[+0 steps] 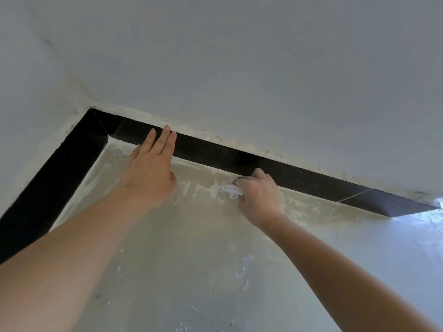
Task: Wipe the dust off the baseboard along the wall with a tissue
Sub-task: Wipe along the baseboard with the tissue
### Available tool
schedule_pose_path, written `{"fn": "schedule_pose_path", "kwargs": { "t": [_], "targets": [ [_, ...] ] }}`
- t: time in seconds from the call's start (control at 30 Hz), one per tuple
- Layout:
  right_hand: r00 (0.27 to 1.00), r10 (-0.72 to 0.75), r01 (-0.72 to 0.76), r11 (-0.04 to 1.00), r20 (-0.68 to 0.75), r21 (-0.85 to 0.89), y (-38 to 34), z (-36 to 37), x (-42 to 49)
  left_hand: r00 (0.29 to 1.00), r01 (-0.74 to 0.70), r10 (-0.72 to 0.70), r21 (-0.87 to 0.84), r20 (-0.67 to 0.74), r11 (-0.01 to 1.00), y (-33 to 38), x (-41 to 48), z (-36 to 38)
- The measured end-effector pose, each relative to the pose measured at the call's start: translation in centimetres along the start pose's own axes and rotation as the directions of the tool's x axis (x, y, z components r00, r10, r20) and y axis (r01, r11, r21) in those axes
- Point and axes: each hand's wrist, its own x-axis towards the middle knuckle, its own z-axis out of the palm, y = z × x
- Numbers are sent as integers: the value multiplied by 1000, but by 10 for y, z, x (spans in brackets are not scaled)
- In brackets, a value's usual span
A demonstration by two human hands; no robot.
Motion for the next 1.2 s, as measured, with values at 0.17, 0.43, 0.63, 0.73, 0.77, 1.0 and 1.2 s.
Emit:
{"fn": "schedule_pose_path", "kwargs": {
  "t": [0.17, 0.43, 0.63, 0.73, 0.77, 1.0, 1.2],
  "targets": [
    [947, -56, 76, 996, -316, 51, 4, -13, 12, 999, 20, -20, -5, 29, 1000, 6, 1, -2],
    [989, 146, -144, 988, -30, 57, 18, -5, -7, 994, 25, -31, 65, 100, 998, 9, -12, -11],
    [978, 195, -210, 932, 80, 296, 2, -12, -29, 973, -37, 12, 104, 230, 994, 23, -22, -7],
    [973, 176, -218, 907, 147, 360, -11, -13, -35, 946, -118, 72, 129, 316, 985, 32, -29, -8],
    [971, 172, -223, 898, 164, 380, -15, -15, -36, 939, -138, 87, 130, 332, 982, 35, -31, -10],
    [968, 138, -223, 854, 210, 470, -51, -72, -42, 940, 63, -40, -57, 338, 996, 38, -57, -65],
    [917, 283, -398, 662, 279, 636, -95, -217, -68, 948, 210, -140, -230, 285, 950, 52, -145, -186]
  ]
}}
